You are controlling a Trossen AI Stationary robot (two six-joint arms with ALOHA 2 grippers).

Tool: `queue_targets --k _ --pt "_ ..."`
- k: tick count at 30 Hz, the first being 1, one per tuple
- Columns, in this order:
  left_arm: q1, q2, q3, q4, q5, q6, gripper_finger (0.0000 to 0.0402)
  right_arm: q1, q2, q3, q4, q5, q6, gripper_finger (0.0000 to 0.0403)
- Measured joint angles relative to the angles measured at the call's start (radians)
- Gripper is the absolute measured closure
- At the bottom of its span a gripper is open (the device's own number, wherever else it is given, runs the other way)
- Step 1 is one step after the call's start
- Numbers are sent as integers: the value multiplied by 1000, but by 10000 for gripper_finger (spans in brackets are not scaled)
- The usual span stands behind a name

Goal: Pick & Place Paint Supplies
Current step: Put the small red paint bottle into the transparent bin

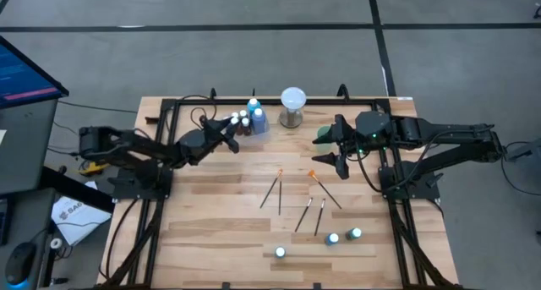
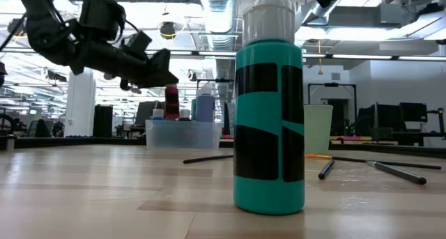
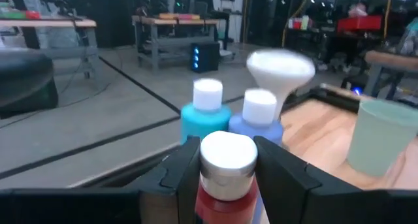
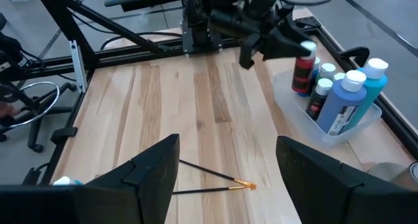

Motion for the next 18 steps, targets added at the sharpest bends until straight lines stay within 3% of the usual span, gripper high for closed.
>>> queue_targets --k 10,18 --pt "51 128 0 58 12 2 273 0 0 0 0 0 -2 154" --pt "74 205 38 86 95 22 273 0 0 0 -1 0 2 154"
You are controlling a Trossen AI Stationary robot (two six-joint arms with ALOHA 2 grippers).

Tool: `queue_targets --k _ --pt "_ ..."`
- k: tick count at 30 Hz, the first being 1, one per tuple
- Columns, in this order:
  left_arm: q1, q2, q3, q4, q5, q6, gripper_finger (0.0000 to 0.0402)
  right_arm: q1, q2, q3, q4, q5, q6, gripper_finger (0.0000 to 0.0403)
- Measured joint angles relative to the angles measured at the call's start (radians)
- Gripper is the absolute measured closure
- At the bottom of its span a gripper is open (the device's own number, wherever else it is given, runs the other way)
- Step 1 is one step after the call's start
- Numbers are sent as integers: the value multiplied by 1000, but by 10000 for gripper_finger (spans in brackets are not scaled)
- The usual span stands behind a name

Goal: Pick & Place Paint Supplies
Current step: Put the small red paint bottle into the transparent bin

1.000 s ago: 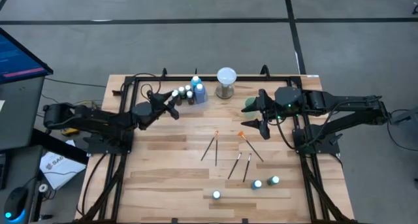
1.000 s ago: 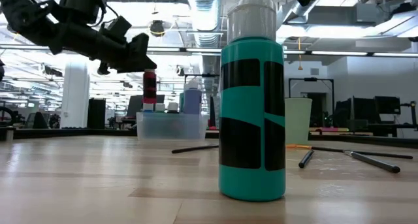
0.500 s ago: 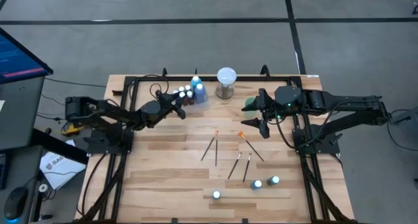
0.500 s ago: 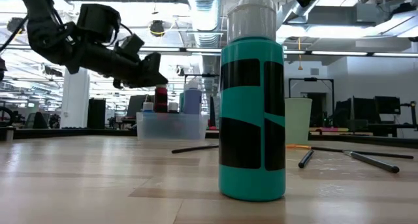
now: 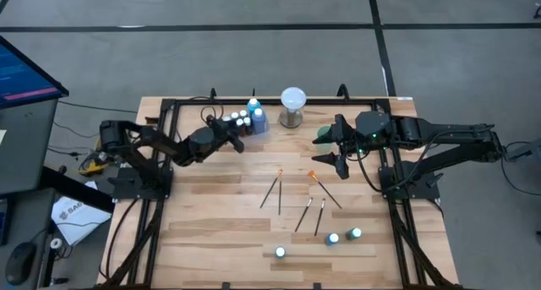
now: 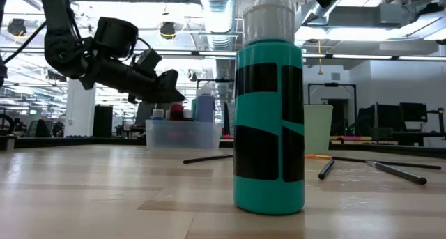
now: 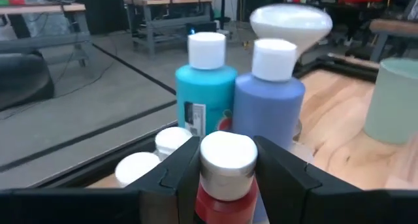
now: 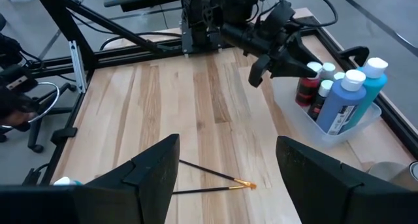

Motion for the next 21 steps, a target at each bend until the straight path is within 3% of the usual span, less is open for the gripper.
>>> queue_targets --k 21 --pt "4 57 10 0 -2 59 272 0 0 0 -1 0 14 154"
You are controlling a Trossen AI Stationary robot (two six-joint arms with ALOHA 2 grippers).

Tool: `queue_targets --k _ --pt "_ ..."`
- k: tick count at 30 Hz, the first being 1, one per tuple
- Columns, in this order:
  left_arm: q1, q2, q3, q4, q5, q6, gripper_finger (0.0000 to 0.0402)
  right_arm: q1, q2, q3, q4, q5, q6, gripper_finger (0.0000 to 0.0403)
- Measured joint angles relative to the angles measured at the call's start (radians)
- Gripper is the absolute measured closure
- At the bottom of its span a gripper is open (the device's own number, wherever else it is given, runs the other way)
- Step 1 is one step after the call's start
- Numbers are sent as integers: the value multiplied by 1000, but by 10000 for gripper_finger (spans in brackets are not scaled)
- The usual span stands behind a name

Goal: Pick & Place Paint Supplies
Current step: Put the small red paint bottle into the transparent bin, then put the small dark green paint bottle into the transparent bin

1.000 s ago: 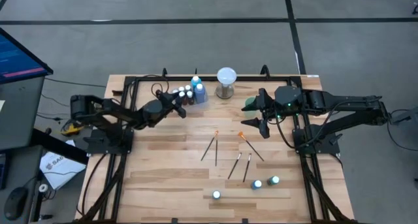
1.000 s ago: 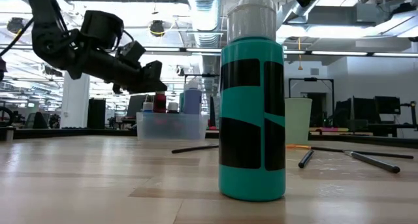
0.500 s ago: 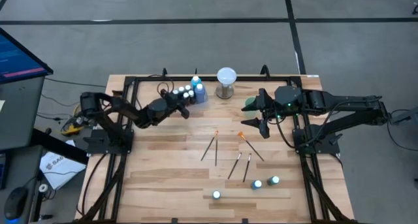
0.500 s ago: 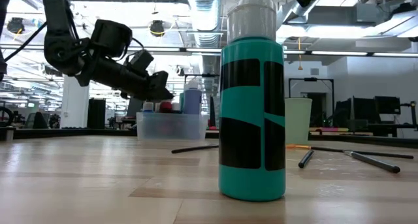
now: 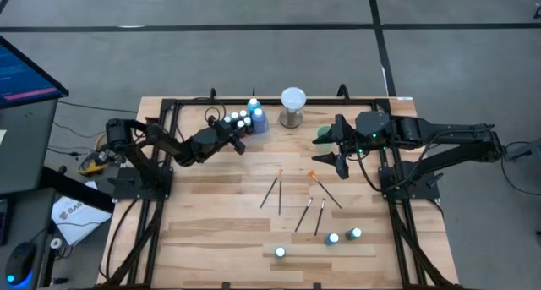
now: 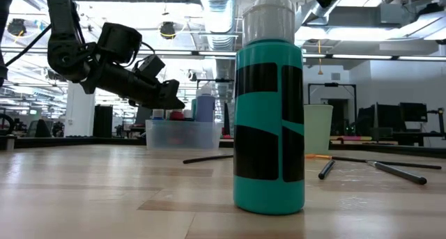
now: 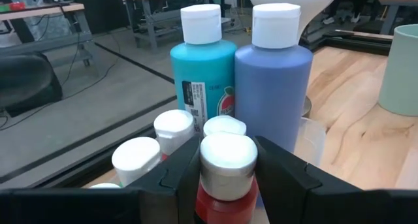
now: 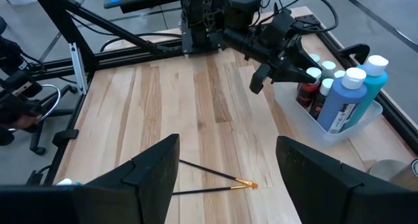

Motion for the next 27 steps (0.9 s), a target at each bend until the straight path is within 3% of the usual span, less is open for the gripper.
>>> queue_targets --k 10,20,27 --pt "16 0 0 0 -1 0 267 1 0 0 0 0 0 154" --pt "16 -1 0 0 -2 55 210 1 0 0 -3 0 16 154" --pt "-23 -98 0 -1 14 86 187 1 0 1 -244 0 149 154"
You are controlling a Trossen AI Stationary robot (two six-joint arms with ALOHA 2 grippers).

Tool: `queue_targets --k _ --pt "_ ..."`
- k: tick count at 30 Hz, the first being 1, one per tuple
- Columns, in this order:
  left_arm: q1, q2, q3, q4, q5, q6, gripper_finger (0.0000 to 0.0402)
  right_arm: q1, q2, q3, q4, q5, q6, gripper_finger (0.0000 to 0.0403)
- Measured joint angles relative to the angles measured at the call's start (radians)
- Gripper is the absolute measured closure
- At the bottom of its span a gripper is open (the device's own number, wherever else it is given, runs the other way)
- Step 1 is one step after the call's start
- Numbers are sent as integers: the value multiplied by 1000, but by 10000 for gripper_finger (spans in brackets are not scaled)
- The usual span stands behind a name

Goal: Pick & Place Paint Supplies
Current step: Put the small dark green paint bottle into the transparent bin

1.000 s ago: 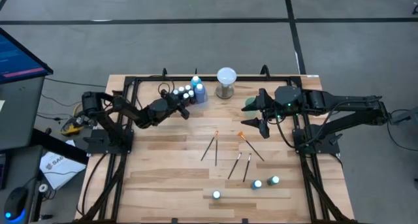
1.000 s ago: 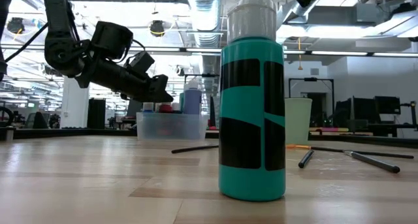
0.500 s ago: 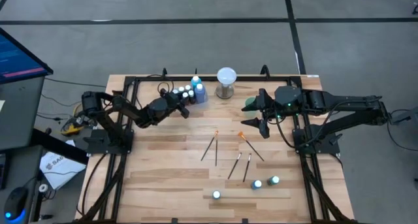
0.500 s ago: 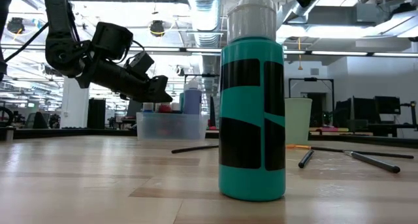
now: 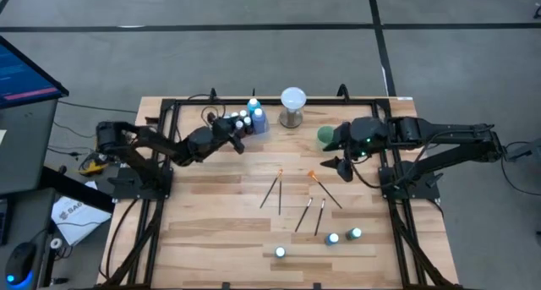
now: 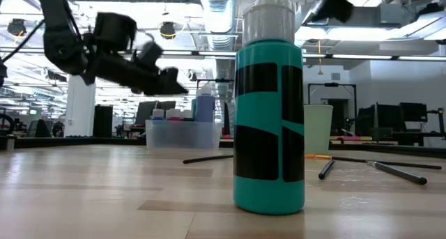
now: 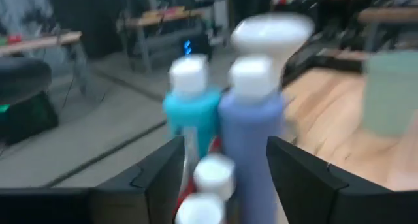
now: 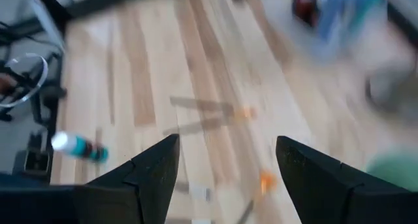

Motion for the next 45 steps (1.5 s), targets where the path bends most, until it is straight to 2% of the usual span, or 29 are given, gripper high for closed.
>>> queue_targets --k 4,7,11,16,22,27,37,45 --pt "-51 -148 0 -2 20 65 177 24 0 0 -168 0 141 154" --pt "-100 -273 0 -2 23 80 168 84 0 0 -306 -8 243 154" --pt "-159 -414 0 -30 14 113 158 244 0 -15 -470 -10 370 154" --pt "-213 -522 0 -86 -4 124 151 509 -12 -71 -526 -11 622 154" --pt "-265 -556 0 -101 -36 122 151 784 15 -141 -475 -7 867 154" --pt "-301 -554 0 -102 -54 121 151 908 63 -213 -387 35 1007 154" --pt "-341 -554 0 -99 -81 121 152 985 210 -346 -103 75 1032 154" --pt "-343 -554 0 -97 -81 120 152 1025 310 -357 -35 181 1026 139"
